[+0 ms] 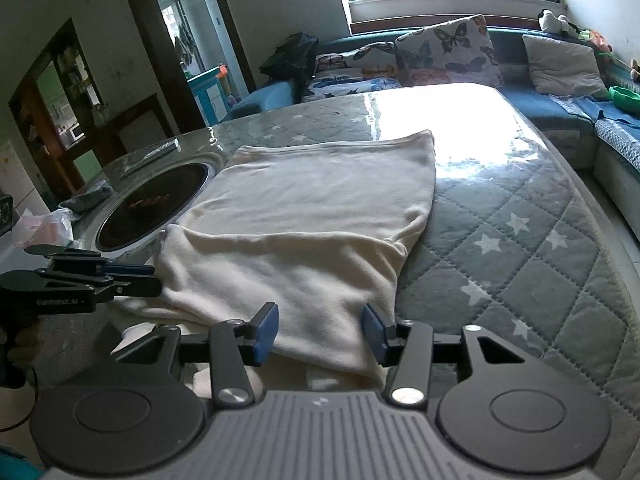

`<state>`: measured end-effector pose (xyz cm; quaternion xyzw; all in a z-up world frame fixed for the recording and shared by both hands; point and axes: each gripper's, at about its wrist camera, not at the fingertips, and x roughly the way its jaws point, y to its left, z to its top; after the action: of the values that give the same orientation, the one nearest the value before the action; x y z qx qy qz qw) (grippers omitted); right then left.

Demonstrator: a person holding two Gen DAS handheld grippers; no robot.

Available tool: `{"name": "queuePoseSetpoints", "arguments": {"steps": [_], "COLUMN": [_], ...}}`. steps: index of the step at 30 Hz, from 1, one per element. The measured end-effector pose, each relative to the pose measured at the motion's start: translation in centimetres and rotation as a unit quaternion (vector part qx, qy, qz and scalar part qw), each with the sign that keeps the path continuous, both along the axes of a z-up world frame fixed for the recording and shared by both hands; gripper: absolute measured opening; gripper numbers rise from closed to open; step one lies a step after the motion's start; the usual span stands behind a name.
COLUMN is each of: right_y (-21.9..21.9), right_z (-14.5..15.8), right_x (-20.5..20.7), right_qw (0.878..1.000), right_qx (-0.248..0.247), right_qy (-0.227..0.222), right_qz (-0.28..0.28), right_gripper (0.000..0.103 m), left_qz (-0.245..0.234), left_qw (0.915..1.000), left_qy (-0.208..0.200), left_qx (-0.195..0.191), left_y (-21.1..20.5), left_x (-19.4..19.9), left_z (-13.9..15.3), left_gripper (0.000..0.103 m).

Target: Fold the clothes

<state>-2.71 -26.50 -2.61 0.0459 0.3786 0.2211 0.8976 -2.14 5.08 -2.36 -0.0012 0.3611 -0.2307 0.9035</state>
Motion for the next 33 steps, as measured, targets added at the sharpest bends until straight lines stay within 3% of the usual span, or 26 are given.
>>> {"name": "queuePoseSetpoints", "arguments": {"steps": [4, 10, 14, 23, 29, 33], "right_y": [0.2, 1.1, 2.0, 3.6, 4.7, 5.7], "right_z": [0.1, 0.5, 0.7, 1.7, 2.2, 2.2], "right_x": [0.0, 0.2, 0.4, 0.3, 0.4, 0.7], "right_qw": [1.000, 1.000, 0.999, 0.998, 0.996, 0.994], "right_qx": [-0.005, -0.016, -0.019, -0.023, -0.031, -0.039], "right_qy": [-0.001, -0.012, -0.019, -0.034, -0.041, -0.045], "right_qz": [0.002, 0.016, 0.029, 0.057, 0.076, 0.095], "right_gripper": [0.048, 0.048, 0.050, 0.050, 0.050, 0.050], "left_qz": [0.019, 0.039, 0.026, 0.002, 0.008, 0.039], "left_qw": [0.9997, 0.9990, 0.9994, 0.9999, 0.9997, 0.9986], "left_qy": [-0.014, -0.017, -0.022, -0.013, -0.021, -0.034], "left_qx": [-0.006, -0.009, -0.006, 0.008, 0.005, -0.006], "left_y": [0.7, 2.2, 1.6, 0.3, 0.6, 1.6], "left_x": [-0.8, -1.6, -1.3, -0.4, -0.8, -1.6], "left_z": [0.6, 1.4, 1.5, 0.3, 0.0, 0.8], "left_gripper": [0.002, 0.002, 0.009, 0.013, 0.000, 0.000]}}
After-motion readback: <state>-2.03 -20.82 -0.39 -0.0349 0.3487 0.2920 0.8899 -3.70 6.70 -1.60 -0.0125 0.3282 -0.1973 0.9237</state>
